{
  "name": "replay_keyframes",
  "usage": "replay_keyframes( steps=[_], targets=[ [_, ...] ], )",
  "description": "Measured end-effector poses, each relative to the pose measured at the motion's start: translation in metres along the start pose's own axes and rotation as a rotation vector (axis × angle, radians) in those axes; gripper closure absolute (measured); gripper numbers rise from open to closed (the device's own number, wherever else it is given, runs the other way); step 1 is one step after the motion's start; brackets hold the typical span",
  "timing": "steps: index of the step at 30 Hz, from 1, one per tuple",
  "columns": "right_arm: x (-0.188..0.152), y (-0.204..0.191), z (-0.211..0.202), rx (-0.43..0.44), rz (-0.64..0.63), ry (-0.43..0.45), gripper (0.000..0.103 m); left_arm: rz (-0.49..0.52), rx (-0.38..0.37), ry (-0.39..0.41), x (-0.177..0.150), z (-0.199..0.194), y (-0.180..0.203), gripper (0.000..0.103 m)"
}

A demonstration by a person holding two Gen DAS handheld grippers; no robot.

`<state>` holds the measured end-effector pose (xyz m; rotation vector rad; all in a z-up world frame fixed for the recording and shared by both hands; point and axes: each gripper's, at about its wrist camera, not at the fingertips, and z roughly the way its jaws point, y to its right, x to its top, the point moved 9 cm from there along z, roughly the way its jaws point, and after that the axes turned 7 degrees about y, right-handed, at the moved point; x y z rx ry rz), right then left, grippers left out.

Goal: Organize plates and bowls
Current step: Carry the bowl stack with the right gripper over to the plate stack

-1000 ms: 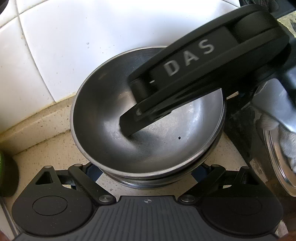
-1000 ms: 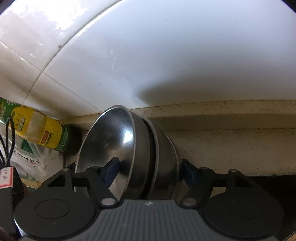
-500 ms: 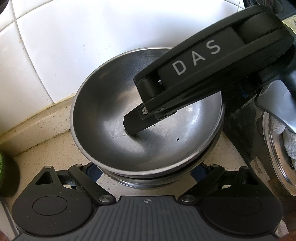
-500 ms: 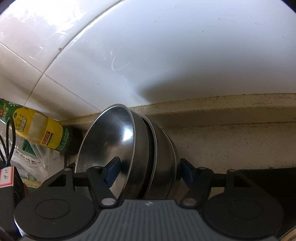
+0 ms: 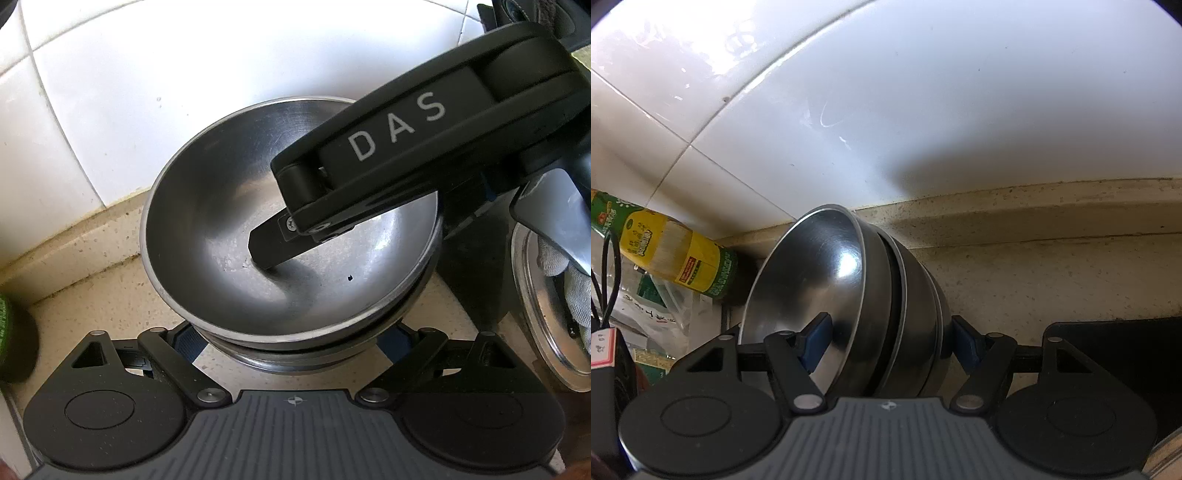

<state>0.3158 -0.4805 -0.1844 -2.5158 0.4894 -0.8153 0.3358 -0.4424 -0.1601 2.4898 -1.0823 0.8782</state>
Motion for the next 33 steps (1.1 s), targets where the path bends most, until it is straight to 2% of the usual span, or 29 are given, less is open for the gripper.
replay_keyframes(
  steps=[21, 33],
  targets=[
    [0.003, -0.009, -0.035, -0.004, -0.021, 0.047, 0.016, 0.025, 0.005, 0.045, -0.01, -0.023, 0.005, 0.008],
    [-0.004, -0.039, -0.071, 0.009, -0.066, 0.085, 0.016, 0.031, 0.032, 0.093, -0.019, -0.063, 0.006, 0.008]
  ],
)
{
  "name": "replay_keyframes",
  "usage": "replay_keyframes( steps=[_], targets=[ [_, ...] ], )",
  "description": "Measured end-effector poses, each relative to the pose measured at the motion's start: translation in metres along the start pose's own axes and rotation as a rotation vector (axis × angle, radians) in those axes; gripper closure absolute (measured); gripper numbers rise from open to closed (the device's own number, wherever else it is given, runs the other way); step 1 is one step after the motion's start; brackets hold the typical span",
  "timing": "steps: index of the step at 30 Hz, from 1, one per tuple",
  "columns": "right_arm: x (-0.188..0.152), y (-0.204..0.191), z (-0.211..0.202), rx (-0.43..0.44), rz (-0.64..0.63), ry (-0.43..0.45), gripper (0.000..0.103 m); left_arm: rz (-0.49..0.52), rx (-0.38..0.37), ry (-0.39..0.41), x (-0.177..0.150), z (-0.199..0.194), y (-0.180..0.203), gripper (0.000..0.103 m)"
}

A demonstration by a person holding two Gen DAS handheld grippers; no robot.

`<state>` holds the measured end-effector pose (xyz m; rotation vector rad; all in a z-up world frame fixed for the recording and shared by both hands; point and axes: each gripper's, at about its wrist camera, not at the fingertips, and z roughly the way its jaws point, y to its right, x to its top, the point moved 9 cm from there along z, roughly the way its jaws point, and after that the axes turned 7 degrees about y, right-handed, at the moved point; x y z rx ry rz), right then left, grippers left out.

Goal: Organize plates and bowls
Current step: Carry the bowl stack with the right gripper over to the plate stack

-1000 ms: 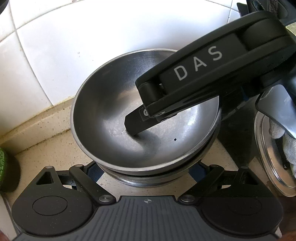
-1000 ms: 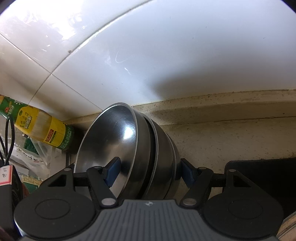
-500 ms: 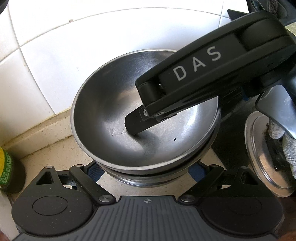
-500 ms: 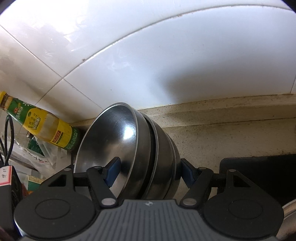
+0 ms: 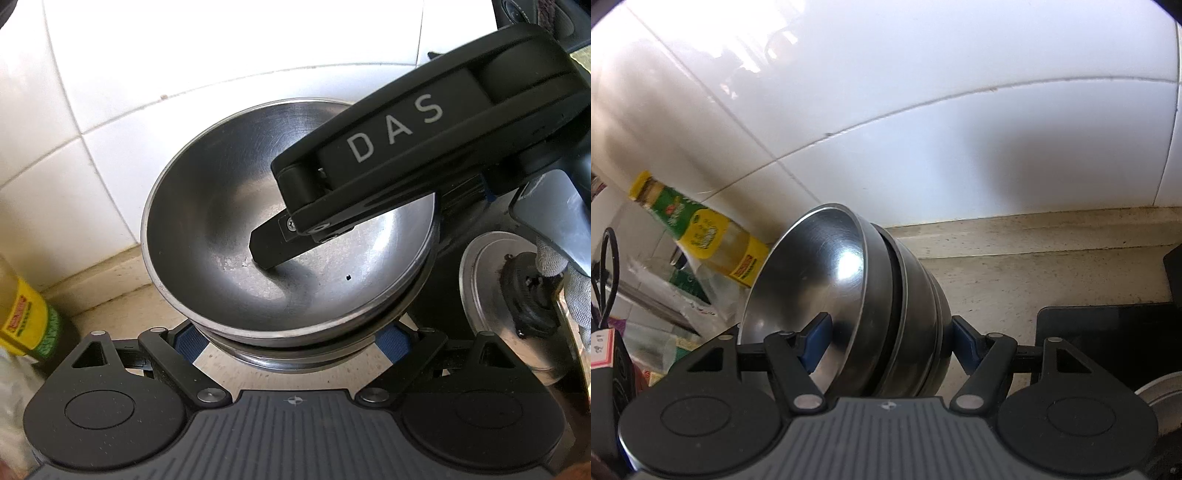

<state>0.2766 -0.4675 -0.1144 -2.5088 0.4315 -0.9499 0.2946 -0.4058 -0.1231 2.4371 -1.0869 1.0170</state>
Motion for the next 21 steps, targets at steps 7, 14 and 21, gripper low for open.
replay_keyframes(
  steps=[7, 14, 21],
  targets=[
    [-0.007, -0.028, -0.019, 0.023, -0.042, 0.011, 0.016, -0.009, 0.032, 0.027, -0.011, -0.029, -0.001, 0.008],
    [-0.023, -0.064, -0.026, 0.063, -0.085, -0.001, 0.016, -0.03, 0.079, 0.035, -0.032, -0.06, -0.005, 0.008],
    [-0.047, -0.1, -0.018, 0.111, -0.125, -0.039, 0.016, -0.063, 0.126, 0.019, -0.058, -0.083, -0.019, 0.008]
  ],
)
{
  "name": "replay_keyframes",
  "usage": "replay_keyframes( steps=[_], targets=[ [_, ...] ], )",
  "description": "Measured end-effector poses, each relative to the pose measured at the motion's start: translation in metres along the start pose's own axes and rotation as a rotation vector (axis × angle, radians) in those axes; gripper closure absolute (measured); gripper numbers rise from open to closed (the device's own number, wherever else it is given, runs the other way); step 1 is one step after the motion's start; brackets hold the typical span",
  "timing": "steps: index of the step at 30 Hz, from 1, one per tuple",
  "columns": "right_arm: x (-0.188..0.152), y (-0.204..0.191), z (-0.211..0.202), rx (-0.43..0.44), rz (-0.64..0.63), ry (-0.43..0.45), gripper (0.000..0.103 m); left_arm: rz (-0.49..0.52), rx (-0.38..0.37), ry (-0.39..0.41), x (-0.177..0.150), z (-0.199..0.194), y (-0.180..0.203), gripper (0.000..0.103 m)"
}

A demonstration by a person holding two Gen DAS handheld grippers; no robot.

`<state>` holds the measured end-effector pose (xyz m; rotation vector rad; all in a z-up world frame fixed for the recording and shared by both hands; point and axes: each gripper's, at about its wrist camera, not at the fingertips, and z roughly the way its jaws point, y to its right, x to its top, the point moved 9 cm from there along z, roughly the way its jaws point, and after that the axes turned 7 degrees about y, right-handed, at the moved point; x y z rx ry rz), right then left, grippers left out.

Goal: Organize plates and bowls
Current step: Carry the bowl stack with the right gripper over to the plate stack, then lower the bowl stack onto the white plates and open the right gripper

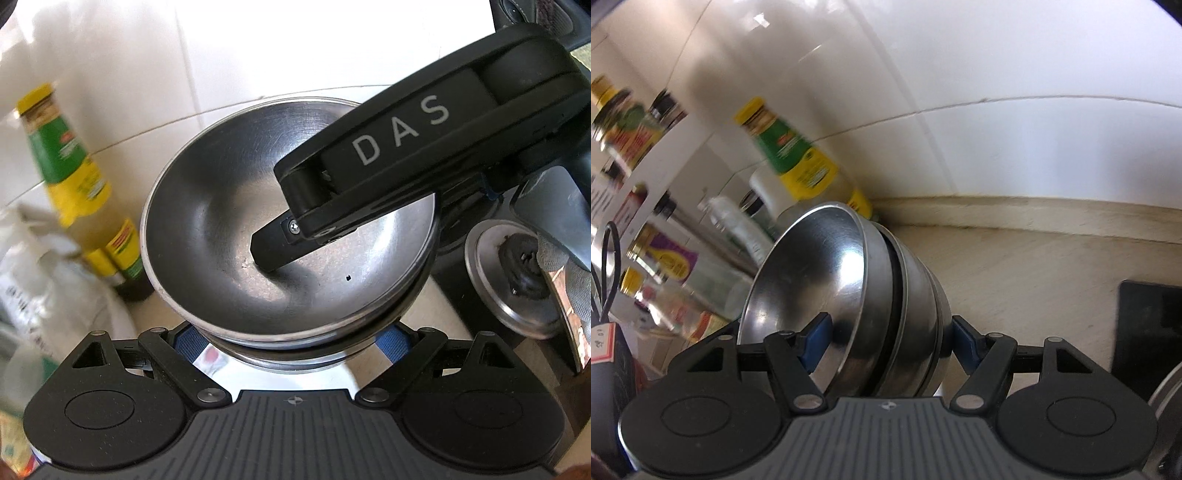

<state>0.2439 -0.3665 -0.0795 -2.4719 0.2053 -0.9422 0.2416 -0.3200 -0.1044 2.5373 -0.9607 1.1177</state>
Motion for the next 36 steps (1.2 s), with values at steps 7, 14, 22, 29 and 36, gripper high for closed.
replay_keyframes(
  steps=[7, 14, 22, 29, 36],
  targets=[
    [-0.021, -0.032, 0.017, 0.048, -0.028, -0.048, 0.016, -0.038, 0.039, -0.025, -0.027, -0.024, -0.027, 0.008],
    [-0.041, -0.048, 0.036, 0.056, -0.041, -0.097, 0.016, -0.082, 0.047, -0.057, -0.056, -0.032, -0.046, 0.008],
    [-0.059, -0.046, 0.052, 0.04, -0.016, -0.137, 0.016, -0.105, 0.03, -0.098, -0.077, -0.022, -0.048, 0.008],
    [-0.07, -0.038, 0.061, 0.021, 0.002, -0.164, 0.016, -0.112, 0.008, -0.126, -0.088, -0.009, -0.051, 0.008],
    [-0.082, -0.03, 0.071, 0.008, 0.002, -0.182, 0.015, -0.11, -0.007, -0.149, -0.101, 0.006, -0.053, 0.008]
  ],
)
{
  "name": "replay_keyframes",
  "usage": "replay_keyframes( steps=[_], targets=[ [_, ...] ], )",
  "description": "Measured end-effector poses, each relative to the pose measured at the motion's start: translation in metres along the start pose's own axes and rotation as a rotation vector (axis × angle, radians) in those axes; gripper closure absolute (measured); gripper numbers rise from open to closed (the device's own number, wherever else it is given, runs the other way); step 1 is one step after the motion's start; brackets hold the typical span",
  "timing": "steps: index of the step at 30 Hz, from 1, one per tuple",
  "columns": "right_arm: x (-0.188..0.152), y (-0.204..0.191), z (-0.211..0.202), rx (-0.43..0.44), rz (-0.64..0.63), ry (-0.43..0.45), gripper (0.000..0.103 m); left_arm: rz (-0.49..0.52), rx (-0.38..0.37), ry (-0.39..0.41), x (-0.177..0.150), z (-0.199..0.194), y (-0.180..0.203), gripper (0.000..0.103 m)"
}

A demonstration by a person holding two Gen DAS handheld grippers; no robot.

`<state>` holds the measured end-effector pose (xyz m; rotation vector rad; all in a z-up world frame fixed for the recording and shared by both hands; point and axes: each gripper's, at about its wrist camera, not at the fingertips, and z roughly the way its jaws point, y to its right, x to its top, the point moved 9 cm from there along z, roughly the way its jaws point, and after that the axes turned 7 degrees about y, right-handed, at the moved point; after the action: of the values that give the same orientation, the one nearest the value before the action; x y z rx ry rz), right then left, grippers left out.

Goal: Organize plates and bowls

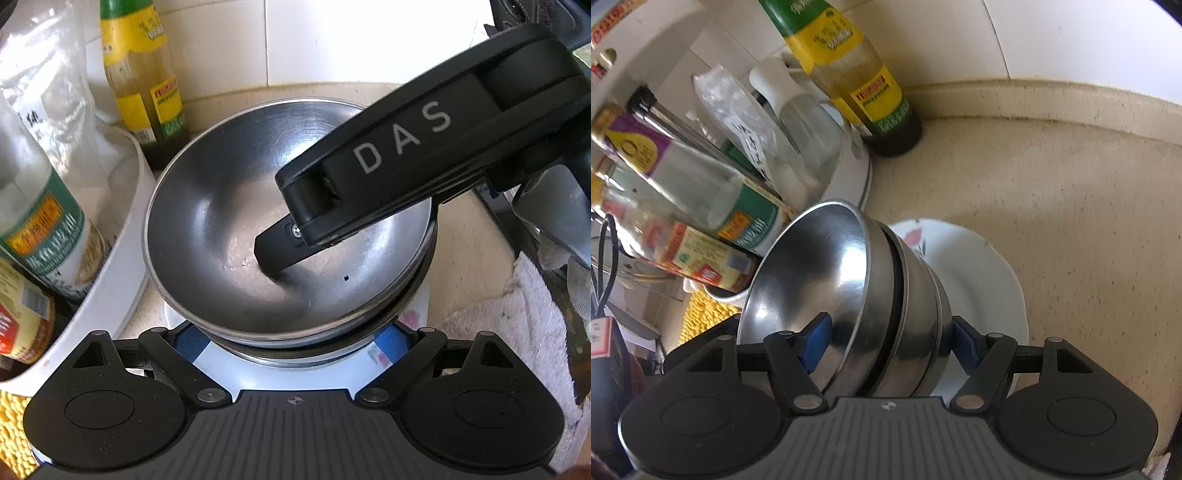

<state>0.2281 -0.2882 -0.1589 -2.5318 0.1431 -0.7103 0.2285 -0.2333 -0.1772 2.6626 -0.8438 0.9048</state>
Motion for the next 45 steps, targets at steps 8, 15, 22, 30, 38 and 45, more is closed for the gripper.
replay_keyframes(
  steps=[8, 15, 22, 30, 38, 45],
  targets=[
    [-0.003, 0.0, -0.003, 0.005, 0.012, 0.001, 0.015, 0.03, 0.011, 0.017, -0.001, -0.002, 0.003, 0.008],
    [-0.005, 0.012, -0.021, -0.019, 0.018, 0.006, 0.014, 0.011, 0.032, 0.023, -0.013, -0.02, -0.004, 0.008],
    [-0.008, 0.014, -0.024, -0.024, 0.03, 0.011, 0.014, -0.014, 0.035, 0.021, -0.017, -0.026, -0.012, 0.008],
    [-0.006, 0.005, -0.025, -0.009, 0.009, 0.013, 0.014, -0.004, 0.028, 0.036, -0.013, -0.038, -0.01, 0.008],
    [-0.008, -0.004, -0.053, -0.01, -0.021, 0.045, 0.014, -0.016, 0.044, 0.072, -0.009, -0.06, -0.01, 0.008],
    [-0.026, -0.012, -0.09, -0.054, -0.122, 0.096, 0.013, -0.13, 0.106, 0.091, -0.022, -0.08, -0.019, 0.005]
  ],
)
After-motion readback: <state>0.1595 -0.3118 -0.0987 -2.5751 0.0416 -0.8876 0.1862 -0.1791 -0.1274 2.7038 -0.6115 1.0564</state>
